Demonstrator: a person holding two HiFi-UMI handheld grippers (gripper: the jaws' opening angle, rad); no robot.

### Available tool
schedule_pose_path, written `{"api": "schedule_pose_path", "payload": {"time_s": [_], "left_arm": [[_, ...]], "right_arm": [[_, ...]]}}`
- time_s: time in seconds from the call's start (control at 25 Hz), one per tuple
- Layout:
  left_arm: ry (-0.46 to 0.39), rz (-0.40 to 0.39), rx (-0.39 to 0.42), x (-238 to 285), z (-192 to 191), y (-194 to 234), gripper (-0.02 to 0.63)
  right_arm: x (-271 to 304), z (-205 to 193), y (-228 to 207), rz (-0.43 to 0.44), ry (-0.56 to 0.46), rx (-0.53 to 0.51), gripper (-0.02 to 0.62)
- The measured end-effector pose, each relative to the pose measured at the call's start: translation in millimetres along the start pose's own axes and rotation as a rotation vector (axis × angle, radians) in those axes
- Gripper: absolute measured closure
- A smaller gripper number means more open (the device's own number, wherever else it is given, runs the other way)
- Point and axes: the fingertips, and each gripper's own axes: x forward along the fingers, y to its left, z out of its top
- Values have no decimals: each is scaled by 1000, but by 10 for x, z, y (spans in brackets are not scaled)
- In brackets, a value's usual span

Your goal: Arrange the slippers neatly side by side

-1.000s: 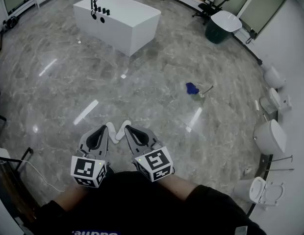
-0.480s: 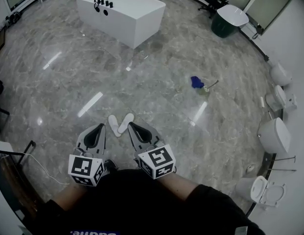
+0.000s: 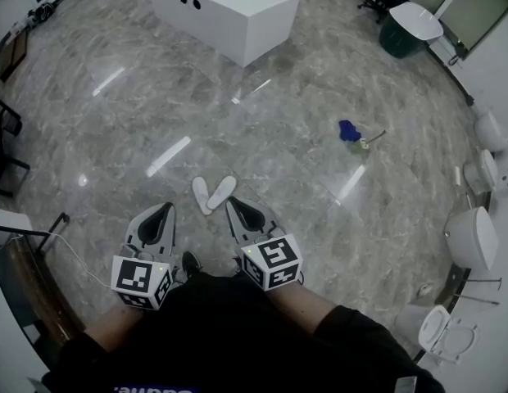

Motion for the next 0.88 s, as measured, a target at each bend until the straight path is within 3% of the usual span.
{"api": "schedule_pose_path", "payload": {"time_s": [0.16, 0.56, 0.88], "left_arm": [[1, 35, 0, 5, 15, -76, 604], [-15, 102, -28, 35, -13, -95, 606], [-17, 105, -75, 156, -157, 359, 606]], "right_arm": [[-21, -48, -31, 63, 31, -24, 595], [34, -148, -110, 121, 83, -69, 594], [389, -251, -44, 101, 157, -89, 563]]}}
